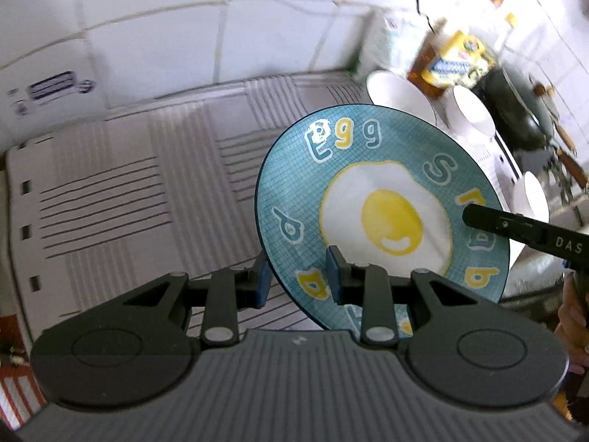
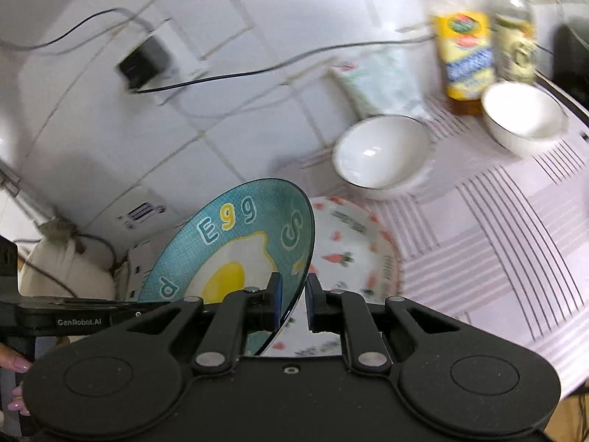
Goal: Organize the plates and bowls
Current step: 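Lift the blue egg plate with both grippers and carry it over the bunny plate, then lower the egg plate onto the bunny plate and open both grippers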
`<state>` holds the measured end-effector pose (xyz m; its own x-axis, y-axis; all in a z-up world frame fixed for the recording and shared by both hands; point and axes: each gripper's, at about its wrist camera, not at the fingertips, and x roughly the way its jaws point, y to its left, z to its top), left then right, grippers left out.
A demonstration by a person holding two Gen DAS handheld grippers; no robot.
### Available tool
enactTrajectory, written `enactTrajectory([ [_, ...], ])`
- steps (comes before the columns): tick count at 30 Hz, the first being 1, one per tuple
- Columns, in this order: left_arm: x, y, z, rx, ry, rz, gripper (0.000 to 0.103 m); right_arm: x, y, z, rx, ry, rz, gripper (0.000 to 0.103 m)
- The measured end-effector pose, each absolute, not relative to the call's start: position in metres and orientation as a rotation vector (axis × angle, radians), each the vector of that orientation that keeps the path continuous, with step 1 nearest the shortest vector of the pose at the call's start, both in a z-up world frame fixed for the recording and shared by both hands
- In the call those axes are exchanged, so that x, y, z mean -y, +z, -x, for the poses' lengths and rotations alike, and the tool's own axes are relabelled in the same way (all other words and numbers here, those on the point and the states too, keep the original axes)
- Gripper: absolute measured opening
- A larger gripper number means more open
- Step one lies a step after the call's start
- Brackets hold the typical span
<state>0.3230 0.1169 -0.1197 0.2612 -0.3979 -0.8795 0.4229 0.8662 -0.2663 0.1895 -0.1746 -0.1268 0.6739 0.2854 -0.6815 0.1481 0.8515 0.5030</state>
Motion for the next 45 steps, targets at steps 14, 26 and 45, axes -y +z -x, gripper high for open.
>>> enactTrajectory([
  [14,-0.074,-0.154,-0.351,-1.327,-0.536,-0.08,0.029,0.19,-0.167,-0.206,-0.96,0.018,-0.542,0.017],
  [26,-0.074,-0.164,-0.362,-1.39,-0.494,-0.079,0.03,0.161,-0.162,-0.226,-0.995,0.006,-0.295,0.023],
  [45,-0.075,-0.172,-0.347,-1.438,-0.466,-0.077,0.024,0.132,-0.173,-0.227,-1.009,-0.113,-0.066,0.035],
])
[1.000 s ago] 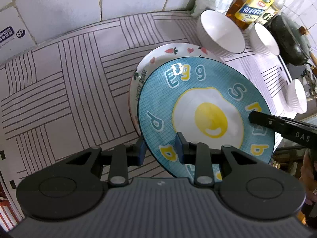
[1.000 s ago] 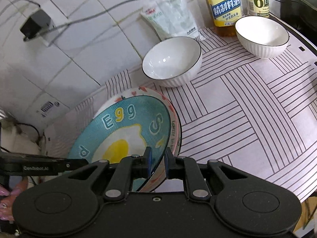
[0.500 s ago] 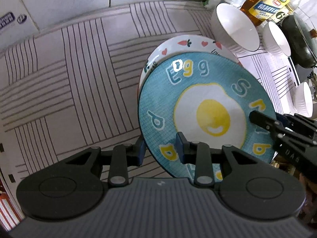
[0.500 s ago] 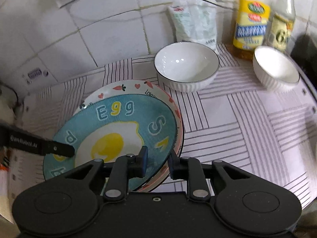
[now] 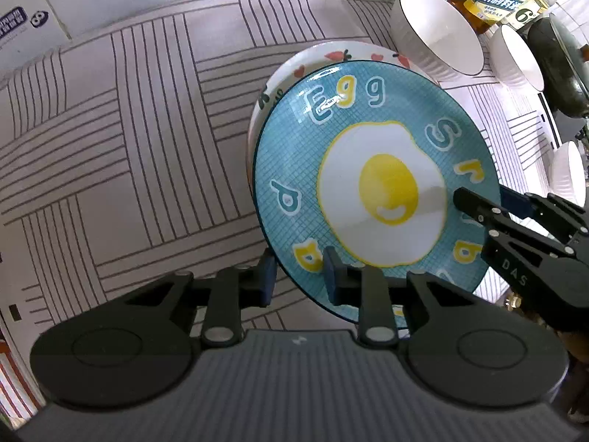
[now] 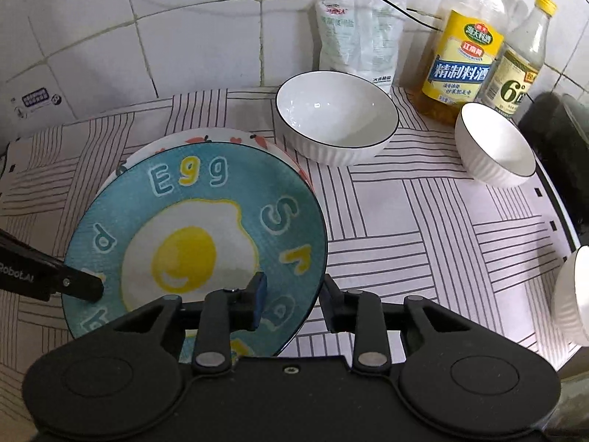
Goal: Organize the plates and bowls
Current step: 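Lower the egg plate onto the bunny plate and open both grippers, then move both grippers toward the white bowl beside the stove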
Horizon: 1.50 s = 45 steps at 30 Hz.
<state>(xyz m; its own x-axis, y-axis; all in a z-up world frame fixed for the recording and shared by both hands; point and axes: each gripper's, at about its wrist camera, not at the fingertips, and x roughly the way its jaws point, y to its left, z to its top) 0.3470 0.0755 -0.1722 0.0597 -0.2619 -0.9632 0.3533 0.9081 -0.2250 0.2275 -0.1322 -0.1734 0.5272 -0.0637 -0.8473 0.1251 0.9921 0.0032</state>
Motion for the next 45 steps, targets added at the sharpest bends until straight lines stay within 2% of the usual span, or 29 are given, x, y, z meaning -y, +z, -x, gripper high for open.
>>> enactTrajectory([
  [7,-0.078,-0.163,-0.347,-1.422,-0.423,-0.089,0.018,0.124,-0.178,-0.226,-0.974,-0.105,-0.031,0.033],
  [18,-0.074,-0.131,-0.302,-1.42,-0.403,-0.178,0.018,0.128,-0.129,-0.186,-0.893,-0.008,-0.089,0.033],
  [26,-0.07,-0.081,-0.272,-1.356,-0.435,-0.205,0.032,0.14,-0.066,-0.144,-0.803,0.103,-0.104,0.042],
  [34,-0.052,-0.044,-0.24,-1.282,-0.451,-0.244,0.046,0.167,-0.038,-0.107,-0.746,0.174,-0.088,0.057],
  [37,-0.04,-0.036,-0.227,-1.264,-0.426,-0.254,0.048,0.177,-0.032,-0.097,-0.729,0.198,-0.054,0.062],
  [45,0.011,-0.022,-0.195,-1.236,-0.407,-0.253,0.05,0.223,-0.026,-0.076,-0.746,0.267,0.01,0.064],
])
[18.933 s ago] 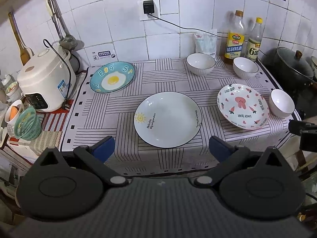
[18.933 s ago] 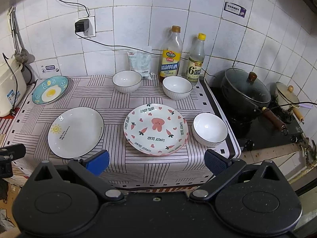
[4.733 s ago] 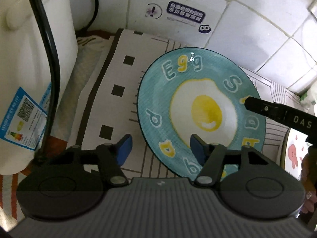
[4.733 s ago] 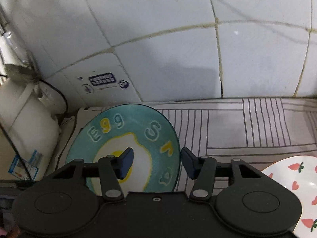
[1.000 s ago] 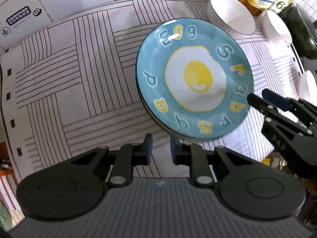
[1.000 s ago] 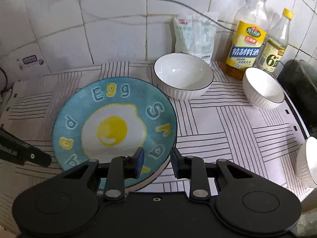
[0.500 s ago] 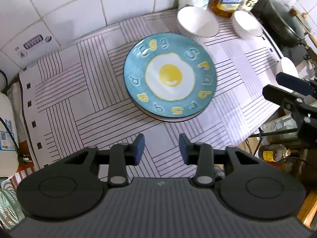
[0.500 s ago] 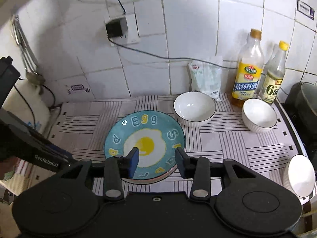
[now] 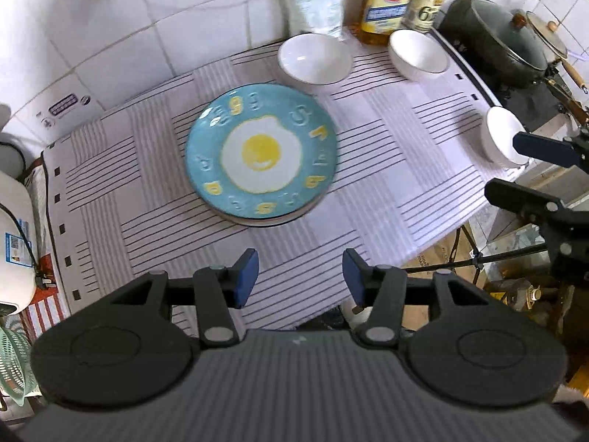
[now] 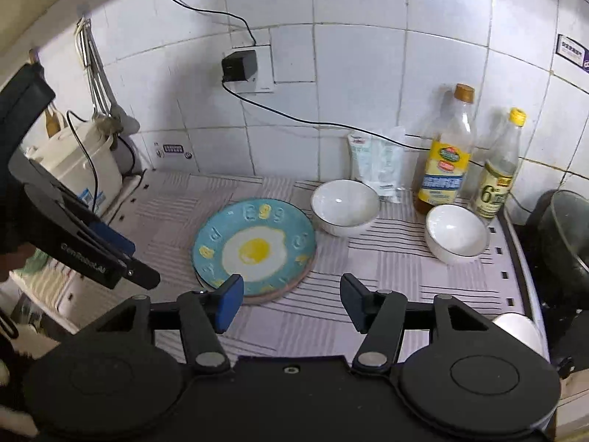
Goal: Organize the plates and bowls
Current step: 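Move both grippers toward the white bowl beside the stove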
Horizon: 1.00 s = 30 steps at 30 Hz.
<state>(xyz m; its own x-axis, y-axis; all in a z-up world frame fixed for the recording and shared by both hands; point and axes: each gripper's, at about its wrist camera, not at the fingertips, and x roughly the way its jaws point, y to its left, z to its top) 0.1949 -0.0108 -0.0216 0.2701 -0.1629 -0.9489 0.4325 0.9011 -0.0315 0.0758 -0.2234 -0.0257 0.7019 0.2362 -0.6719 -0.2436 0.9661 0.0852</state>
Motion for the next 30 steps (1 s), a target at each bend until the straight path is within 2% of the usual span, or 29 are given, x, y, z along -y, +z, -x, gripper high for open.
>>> enactTrajectory([
  [5,0.048,-0.017,-0.184,-1.22,-0.392,-0.24,0.056,0.264,-0.026,-0.061,-0.729,0.267,0.015,0.07],
  [8,0.076,-0.018,-0.18,-1.207,-0.408,-0.235,0.067,0.291,-0.031,-0.052,-0.721,0.241,0.01,0.074],
  [9,0.086,-0.019,-0.178,-1.201,-0.408,-0.234,0.071,0.303,-0.035,-0.049,-0.713,0.222,0.004,0.078],
  [10,0.094,-0.021,-0.177,-1.197,-0.408,-0.235,0.075,0.312,-0.037,-0.047,-0.708,0.209,-0.004,0.088],
  [12,0.113,-0.026,-0.177,-1.2,-0.406,-0.237,0.078,0.335,-0.045,-0.044,-0.701,0.181,-0.022,0.096],
  [16,0.15,-0.041,-0.185,-1.205,-0.397,-0.236,0.085,0.376,-0.064,-0.043,-0.718,0.11,-0.045,0.096],
  [23,0.207,-0.071,-0.21,-1.21,-0.428,-0.16,0.086,0.431,-0.12,-0.038,-0.733,0.017,-0.067,0.096],
  [30,0.264,-0.112,-0.232,-1.222,-0.5,-0.076,0.086,0.447,-0.191,-0.046,-0.729,0.062,-0.099,0.096],
])
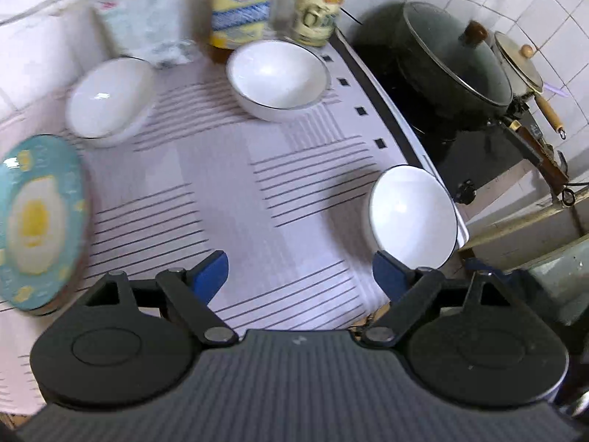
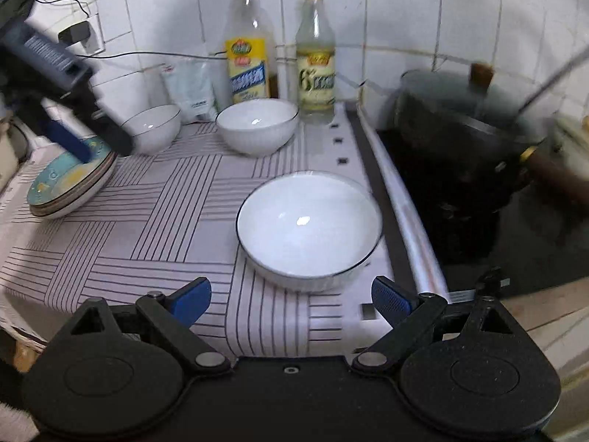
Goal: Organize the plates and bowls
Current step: 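Grasp the rim of the white bowl with both grippers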
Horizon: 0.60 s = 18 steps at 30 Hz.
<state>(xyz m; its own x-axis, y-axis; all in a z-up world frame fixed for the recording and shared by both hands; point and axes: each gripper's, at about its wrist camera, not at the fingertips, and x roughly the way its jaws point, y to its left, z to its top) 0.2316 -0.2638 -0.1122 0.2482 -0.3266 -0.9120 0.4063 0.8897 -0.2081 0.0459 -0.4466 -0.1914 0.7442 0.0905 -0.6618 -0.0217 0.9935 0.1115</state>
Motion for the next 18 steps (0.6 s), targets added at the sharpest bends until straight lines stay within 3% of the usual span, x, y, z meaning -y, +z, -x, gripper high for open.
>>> enactTrajectory([
  [6,0.319,-0.142,-0.222,-1.095,-0.666,-0.182,0.086,0.449,-0.233,-0.059,-0.64,0.013,-0.077,0.096],
  [14,0.344,-0.188,-0.243,-1.204,-0.611,-0.11,0.082,0.451,-0.251,-0.071,-0.548,0.016,-0.063,0.096],
  [17,0.346,-0.198,-0.246,-1.241,-0.617,-0.1,0.06,0.452,-0.254,-0.076,-0.527,0.033,-0.08,0.096],
  [18,0.347,-0.2,-0.247,-1.26,-0.625,-0.104,0.043,0.451,-0.253,-0.078,-0.526,0.033,-0.075,0.097],
])
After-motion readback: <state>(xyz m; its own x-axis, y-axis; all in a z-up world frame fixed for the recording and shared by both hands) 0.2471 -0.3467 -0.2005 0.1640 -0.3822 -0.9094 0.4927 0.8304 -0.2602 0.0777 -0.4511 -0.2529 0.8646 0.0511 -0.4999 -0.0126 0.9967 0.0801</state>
